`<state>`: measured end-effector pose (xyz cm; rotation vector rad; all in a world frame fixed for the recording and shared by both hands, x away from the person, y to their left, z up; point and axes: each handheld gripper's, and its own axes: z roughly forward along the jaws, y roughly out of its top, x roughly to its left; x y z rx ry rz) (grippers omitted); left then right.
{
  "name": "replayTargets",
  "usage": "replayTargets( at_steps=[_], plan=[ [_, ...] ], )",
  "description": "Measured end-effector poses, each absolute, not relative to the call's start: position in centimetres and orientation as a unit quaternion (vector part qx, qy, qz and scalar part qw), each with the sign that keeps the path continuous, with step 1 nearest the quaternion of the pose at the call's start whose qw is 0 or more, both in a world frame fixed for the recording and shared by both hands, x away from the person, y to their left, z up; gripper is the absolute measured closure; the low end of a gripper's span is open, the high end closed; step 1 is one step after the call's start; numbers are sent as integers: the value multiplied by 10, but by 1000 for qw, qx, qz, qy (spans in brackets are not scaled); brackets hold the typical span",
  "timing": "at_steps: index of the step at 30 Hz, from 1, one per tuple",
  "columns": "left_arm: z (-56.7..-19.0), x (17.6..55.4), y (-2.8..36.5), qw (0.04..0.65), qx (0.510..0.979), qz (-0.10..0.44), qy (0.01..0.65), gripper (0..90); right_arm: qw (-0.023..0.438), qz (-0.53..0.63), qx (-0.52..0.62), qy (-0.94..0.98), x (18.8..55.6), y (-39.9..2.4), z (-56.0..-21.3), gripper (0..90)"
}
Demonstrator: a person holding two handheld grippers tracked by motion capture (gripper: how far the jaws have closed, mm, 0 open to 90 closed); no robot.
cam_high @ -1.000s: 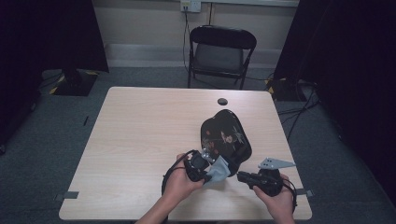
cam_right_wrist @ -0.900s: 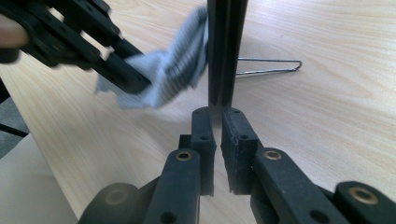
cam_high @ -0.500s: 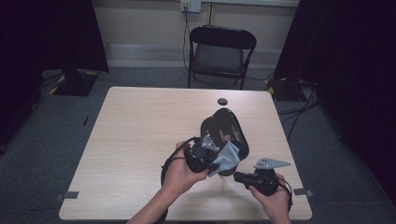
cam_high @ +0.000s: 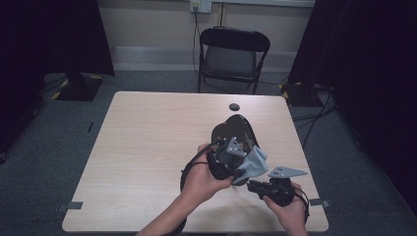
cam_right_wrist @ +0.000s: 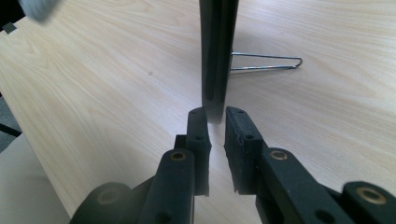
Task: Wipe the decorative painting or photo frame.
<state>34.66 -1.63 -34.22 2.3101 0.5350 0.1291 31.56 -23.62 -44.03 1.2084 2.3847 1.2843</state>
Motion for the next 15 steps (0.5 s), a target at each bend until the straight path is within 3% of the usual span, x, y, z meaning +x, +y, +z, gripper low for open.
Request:
replayTargets(
  at_steps=[15],
  plan=[
    [-390, 346, -12, 333, 916, 34, 222, 784, 99, 436, 417, 792, 316, -243, -437, 805]
  ],
)
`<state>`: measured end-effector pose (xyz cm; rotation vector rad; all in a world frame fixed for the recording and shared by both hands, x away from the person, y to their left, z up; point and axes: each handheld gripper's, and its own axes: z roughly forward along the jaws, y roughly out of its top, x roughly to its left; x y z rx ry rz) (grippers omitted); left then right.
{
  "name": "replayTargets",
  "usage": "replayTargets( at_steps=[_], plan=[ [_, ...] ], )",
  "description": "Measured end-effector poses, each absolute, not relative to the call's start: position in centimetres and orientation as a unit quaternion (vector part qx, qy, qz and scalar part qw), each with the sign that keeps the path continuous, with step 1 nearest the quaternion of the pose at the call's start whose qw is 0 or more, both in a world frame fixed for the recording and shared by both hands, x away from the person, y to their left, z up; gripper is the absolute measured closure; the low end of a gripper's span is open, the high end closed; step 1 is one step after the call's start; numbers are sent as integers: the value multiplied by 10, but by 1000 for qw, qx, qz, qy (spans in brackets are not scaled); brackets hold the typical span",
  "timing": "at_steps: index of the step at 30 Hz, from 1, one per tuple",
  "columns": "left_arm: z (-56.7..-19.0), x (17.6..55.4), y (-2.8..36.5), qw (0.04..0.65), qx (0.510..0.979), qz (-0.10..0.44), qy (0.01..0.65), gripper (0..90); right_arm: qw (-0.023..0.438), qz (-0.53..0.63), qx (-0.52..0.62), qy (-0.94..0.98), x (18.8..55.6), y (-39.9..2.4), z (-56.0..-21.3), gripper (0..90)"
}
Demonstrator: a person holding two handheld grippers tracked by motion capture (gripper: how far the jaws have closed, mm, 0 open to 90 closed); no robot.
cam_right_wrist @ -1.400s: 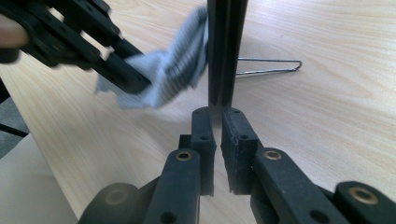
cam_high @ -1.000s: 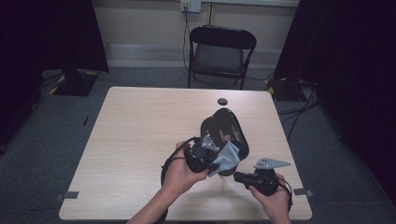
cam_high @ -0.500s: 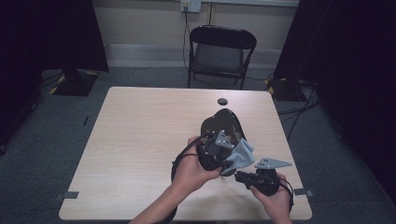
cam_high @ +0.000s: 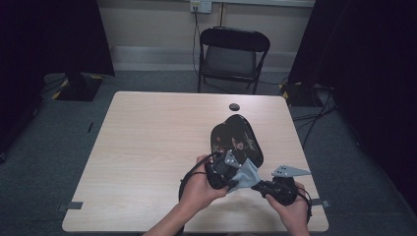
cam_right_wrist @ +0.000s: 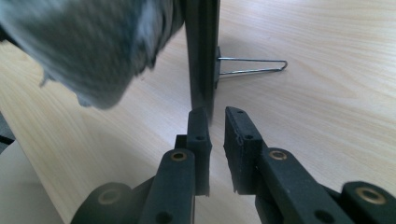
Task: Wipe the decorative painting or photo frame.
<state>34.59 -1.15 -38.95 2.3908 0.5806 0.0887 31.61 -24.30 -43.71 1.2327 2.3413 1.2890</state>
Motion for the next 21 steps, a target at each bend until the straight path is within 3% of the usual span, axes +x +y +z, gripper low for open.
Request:
replayTargets(
  at_steps=[21],
  plan=[
    [-446, 356, -4, 294, 919, 5, 263, 784, 113, 450, 420, 780, 314, -250, -426, 734]
  ],
)
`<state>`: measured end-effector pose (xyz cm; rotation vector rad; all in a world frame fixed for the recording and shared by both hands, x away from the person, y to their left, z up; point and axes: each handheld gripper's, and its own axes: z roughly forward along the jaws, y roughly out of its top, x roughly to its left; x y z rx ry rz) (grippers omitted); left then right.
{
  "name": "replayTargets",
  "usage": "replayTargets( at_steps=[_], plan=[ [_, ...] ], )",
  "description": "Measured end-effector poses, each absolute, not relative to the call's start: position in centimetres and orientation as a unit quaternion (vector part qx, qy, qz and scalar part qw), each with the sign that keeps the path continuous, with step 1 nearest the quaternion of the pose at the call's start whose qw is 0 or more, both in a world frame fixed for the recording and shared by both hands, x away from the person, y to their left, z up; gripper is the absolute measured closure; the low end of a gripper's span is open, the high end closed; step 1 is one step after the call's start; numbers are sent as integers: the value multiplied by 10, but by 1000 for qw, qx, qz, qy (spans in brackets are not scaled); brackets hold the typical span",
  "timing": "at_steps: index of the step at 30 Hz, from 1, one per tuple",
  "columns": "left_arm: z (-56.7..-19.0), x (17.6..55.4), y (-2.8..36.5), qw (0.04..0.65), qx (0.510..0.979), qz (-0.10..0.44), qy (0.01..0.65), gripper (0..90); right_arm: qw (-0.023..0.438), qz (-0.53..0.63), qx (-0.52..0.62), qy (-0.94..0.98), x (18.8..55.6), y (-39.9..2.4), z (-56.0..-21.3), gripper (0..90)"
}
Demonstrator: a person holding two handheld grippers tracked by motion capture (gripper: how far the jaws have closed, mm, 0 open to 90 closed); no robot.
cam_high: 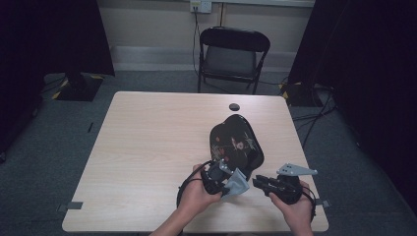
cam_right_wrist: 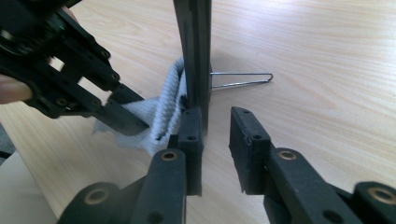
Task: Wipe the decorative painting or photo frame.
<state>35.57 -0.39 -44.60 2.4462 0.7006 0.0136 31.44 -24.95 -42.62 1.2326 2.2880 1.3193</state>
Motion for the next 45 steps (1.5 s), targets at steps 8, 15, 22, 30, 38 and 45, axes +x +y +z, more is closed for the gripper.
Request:
replayTargets(
  at_steps=[8, 15, 22, 30, 38, 45],
  plan=[
    [-457, 358, 1, 280, 920, 3, 275, 784, 115, 451, 422, 778, 314, -249, -425, 684],
    [-462, 360, 9, 270, 919, 6, 288, 785, 118, 450, 422, 778, 315, -250, -425, 667],
    [-462, 359, 15, 272, 916, 7, 294, 785, 119, 450, 421, 779, 315, -250, -426, 659],
    [-457, 344, 9, 283, 922, -3, 264, 786, 120, 448, 426, 777, 315, -251, -426, 651],
    [-456, 330, -4, 281, 931, -16, 232, 784, 123, 447, 425, 778, 315, -252, -426, 644],
    [-459, 324, -15, 276, 936, -27, 216, 784, 124, 447, 425, 777, 315, -252, -427, 644]
  ],
)
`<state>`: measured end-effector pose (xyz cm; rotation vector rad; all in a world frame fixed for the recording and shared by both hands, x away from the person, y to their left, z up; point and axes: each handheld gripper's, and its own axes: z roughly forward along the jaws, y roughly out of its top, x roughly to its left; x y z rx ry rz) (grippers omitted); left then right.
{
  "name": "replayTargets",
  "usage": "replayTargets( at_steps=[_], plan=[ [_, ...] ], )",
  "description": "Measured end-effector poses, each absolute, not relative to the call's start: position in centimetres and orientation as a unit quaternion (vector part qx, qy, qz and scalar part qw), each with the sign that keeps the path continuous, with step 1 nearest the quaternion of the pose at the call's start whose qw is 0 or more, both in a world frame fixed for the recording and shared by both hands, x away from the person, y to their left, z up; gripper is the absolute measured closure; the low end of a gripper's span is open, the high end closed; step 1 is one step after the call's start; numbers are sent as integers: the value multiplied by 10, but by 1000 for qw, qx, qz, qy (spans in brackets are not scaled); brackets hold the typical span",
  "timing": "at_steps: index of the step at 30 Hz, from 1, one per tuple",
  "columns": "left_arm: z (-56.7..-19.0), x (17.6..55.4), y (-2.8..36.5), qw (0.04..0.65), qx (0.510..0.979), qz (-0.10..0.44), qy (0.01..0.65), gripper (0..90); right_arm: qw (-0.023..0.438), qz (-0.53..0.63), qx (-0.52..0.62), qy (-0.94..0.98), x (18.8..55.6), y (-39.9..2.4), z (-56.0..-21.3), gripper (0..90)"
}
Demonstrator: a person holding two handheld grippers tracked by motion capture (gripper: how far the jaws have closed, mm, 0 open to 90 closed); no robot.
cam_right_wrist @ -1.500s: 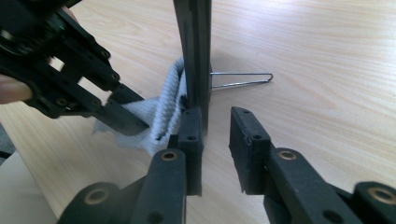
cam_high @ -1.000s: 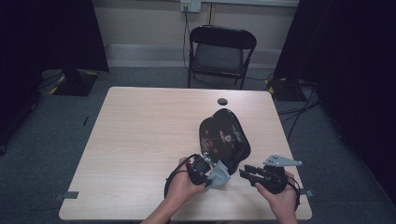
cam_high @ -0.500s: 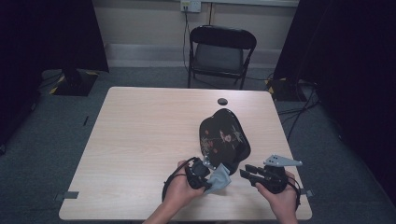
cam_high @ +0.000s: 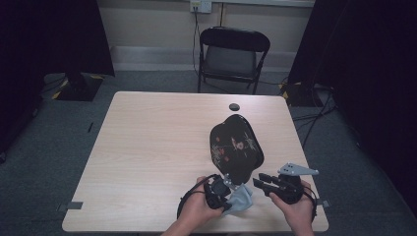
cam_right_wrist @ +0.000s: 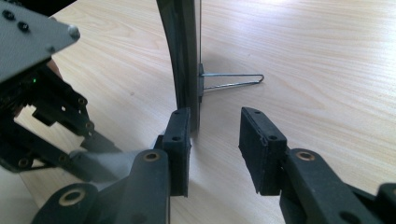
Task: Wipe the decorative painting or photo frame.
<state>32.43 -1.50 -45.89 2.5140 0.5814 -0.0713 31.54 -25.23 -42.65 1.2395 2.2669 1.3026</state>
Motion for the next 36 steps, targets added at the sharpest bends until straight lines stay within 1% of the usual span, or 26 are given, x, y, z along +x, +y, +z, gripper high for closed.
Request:
replayTargets(
  at_steps=[10, 16, 22, 25, 31, 36],
  plan=[
    [-458, 332, -31, 270, 939, -37, 208, 781, 127, 449, 427, 775, 315, -254, -425, 642],
    [-457, 342, -37, 262, 940, -35, 217, 780, 127, 448, 429, 774, 316, -255, -425, 640],
    [-461, 356, -32, 252, 936, -35, 241, 780, 127, 449, 429, 773, 316, -256, -425, 637],
    [-463, 361, -28, 259, 931, -42, 256, 779, 128, 448, 430, 773, 316, -256, -426, 634],
    [-459, 364, -25, 253, 932, -32, 257, 781, 129, 448, 431, 773, 316, -256, -426, 630],
    [-455, 360, -24, 261, 932, -32, 252, 781, 130, 448, 432, 772, 316, -257, -426, 625]
  ],
)
